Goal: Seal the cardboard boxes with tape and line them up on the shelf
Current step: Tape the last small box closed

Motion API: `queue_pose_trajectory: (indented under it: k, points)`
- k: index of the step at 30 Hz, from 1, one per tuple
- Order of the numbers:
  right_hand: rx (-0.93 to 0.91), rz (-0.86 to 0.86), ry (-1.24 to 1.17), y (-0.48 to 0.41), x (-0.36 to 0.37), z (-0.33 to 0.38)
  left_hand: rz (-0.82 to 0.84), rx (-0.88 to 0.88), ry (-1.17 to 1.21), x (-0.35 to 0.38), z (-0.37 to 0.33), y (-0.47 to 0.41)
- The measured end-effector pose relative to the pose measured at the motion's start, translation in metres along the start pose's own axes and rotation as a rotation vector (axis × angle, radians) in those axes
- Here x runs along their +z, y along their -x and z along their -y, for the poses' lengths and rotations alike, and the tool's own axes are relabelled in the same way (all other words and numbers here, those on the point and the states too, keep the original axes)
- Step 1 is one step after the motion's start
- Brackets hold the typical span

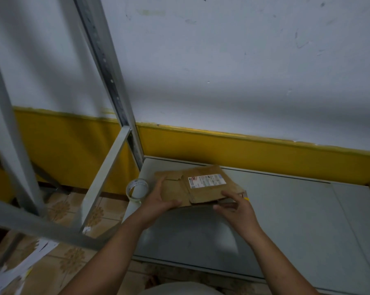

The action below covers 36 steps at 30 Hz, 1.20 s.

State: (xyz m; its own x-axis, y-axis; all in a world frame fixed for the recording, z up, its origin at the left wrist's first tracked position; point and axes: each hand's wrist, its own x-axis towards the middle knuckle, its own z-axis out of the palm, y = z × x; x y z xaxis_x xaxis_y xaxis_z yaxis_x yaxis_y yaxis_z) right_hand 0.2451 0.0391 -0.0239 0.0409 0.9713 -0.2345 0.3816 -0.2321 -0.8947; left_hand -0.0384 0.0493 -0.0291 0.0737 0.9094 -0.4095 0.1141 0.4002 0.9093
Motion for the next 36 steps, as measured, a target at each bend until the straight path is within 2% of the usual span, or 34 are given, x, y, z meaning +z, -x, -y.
queue_pose_trajectory:
  k: [3, 6, 9, 18, 24, 28, 31, 34, 36]
  points:
    - [-0.009, -0.159, 0.075, -0.007, 0.007, -0.002, -0.002, -0.023, -0.09, 0.007, 0.0, -0.001]
    - [-0.032, -0.203, 0.023, -0.011, 0.011, -0.002, 0.042, -0.028, -0.204, 0.01, 0.002, 0.002]
    - [-0.068, -0.218, -0.003, -0.015, 0.012, 0.0, -0.016, -0.012, -0.284, 0.012, 0.004, 0.002]
    - [-0.084, -0.318, -0.141, -0.019, 0.023, 0.016, -0.134, 0.011, -0.223, 0.022, -0.002, 0.01]
    - [-0.049, -0.462, -0.241, -0.026, 0.022, 0.021, -0.122, 0.085, -0.185, 0.028, -0.014, 0.02]
    - [-0.083, -0.456, -0.217, -0.024, 0.017, 0.027, -0.148, 0.081, -0.136, 0.027, -0.017, 0.022]
    - [-0.181, -0.404, -0.079, -0.027, 0.014, 0.031, -0.156, 0.106, -0.14, 0.025, -0.021, 0.021]
    - [-0.231, -0.361, 0.011, -0.028, 0.01, 0.037, -0.149, 0.139, -0.184, 0.024, -0.025, 0.02]
    - [-0.235, -0.35, 0.039, -0.027, 0.007, 0.04, -0.176, 0.181, -0.292, 0.02, -0.027, 0.02]
